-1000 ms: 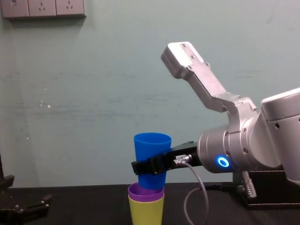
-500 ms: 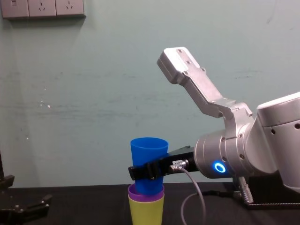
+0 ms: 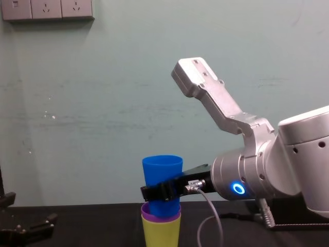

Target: Stack the three plastic cups sequentially using one hand.

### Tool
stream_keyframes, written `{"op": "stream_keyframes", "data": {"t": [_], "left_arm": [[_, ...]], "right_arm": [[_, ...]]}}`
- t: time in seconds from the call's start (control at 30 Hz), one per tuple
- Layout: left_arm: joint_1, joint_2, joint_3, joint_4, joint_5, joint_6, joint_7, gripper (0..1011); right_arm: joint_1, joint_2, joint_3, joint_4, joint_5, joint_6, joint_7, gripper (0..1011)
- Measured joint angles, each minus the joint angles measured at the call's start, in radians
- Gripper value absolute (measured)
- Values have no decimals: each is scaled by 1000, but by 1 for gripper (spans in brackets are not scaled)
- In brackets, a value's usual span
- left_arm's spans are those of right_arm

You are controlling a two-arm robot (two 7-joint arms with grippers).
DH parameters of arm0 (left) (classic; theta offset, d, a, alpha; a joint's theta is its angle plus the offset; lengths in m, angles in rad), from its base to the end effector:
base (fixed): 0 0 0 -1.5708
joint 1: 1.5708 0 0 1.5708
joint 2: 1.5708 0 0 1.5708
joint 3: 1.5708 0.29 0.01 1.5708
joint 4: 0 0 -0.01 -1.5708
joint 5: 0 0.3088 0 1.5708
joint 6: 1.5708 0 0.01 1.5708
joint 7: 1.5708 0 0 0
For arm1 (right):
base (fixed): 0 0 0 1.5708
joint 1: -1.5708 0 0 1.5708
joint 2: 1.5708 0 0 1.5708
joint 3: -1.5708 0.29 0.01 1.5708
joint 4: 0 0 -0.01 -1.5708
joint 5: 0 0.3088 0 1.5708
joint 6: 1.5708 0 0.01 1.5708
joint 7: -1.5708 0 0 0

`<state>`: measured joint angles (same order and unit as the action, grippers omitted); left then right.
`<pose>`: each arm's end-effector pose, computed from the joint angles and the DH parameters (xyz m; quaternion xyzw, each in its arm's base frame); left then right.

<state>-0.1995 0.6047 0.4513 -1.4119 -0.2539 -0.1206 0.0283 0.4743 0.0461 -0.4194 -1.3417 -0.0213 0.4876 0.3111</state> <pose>0.3581 0.0827 -0.3023 0.1415 -0.1325 0.5800 0.7912 0.4312 0.1111 -0.2080 -0.1884 0.0121 -0.4451 0.8754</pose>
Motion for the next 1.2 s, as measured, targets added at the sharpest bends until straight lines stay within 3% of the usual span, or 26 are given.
{"op": "stream_keyframes", "data": {"t": [0.77,1.2], "left_arm": [[0,0,0,0,0,0,0,1000],[0,0,0,0,0,0,0,1000]], "right_arm": [[-2,-7,12,-16,7,-32,-11,717],[18,-21,12,48,26,-81,-10,717]]}}
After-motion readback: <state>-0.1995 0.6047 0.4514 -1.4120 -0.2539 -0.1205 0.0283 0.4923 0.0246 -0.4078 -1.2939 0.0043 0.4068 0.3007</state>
